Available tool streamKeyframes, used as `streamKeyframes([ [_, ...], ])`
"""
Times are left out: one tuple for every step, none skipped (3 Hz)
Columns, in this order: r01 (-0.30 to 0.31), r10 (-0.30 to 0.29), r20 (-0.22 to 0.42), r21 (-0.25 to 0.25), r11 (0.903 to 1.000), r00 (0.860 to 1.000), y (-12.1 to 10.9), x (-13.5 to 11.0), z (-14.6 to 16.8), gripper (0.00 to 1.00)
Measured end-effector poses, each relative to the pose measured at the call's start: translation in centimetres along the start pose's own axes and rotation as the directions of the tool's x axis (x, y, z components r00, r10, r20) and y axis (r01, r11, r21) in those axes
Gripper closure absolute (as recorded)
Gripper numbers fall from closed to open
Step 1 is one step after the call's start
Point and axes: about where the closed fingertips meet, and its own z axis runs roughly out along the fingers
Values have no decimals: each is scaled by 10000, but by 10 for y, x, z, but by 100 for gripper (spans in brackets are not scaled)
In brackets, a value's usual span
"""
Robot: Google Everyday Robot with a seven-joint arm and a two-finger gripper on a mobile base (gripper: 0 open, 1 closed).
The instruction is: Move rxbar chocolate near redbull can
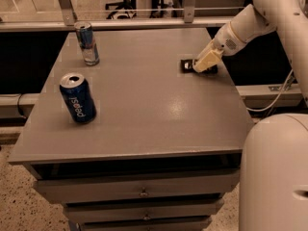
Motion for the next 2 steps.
streamKeyframes([
  [-126, 122, -105, -353, 9993, 9999, 10, -4, 5, 95],
  [110, -101, 206, -404, 9991, 9997, 18, -22, -8, 100],
])
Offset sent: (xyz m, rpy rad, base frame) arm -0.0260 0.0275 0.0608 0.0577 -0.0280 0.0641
